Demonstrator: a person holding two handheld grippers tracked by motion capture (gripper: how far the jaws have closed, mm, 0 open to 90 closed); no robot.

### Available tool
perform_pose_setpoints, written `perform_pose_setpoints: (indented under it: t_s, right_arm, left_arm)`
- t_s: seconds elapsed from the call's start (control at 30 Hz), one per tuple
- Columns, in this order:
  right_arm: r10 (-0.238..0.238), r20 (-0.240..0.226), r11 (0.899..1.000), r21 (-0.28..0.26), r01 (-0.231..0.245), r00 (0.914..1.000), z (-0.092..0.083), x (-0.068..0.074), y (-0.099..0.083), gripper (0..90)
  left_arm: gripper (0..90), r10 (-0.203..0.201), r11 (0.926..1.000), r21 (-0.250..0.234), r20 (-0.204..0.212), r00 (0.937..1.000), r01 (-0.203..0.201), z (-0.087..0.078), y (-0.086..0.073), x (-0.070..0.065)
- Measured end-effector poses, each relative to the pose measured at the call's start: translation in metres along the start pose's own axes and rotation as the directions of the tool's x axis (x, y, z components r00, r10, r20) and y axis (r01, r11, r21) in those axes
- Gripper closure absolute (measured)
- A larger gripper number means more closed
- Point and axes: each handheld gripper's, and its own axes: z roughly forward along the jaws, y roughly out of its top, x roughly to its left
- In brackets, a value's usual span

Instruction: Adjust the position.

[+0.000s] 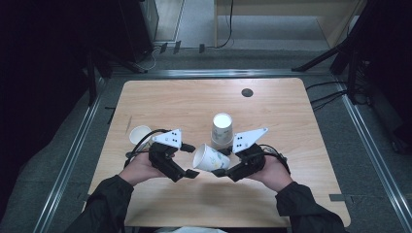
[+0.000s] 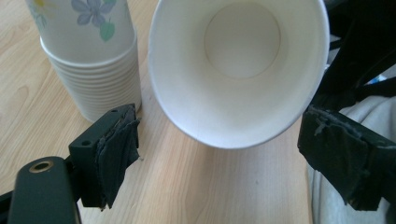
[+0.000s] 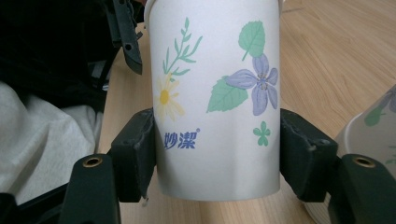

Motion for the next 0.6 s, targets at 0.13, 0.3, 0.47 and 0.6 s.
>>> perform_pose_setpoints:
  t_s: [0.13, 0.3, 0.47, 0.6]
  right_arm:
    - [0.006, -0.014, 1.0, -0.017, -0.006, 0.9999, -0.0002, 0.0004, 0.0005, 35.0]
    - [0.013, -0.033, 0.999, -0.031, -0.014, 0.9994, 0.0029, 0.001, 0.0015, 35.0]
    - [0.013, -0.049, 0.999, -0.049, -0.016, 0.9987, 0.006, 0.0013, 0.0029, 35.0]
    - [0.021, -0.058, 0.998, -0.053, -0.024, 0.9981, 0.0065, 0.001, 0.0027, 35.0]
  left_arm:
    - [12.8, -0.025, 0.9982, -0.053, 0.038, 0.999, 0.027, -0.0009, 0.0014, -0.0006]
    - [13.0, -0.043, 0.9949, -0.088, 0.06, 0.9972, 0.049, 0.0, 0.0025, -0.0016]
    - [13.5, -0.06, 0.9902, -0.122, 0.071, 0.9957, 0.068, 0.0001, 0.0033, -0.0009]
    - [15.1, -0.069, 0.9837, -0.159, 0.088, 0.9937, 0.083, -0.002, 0.0027, 0.0]
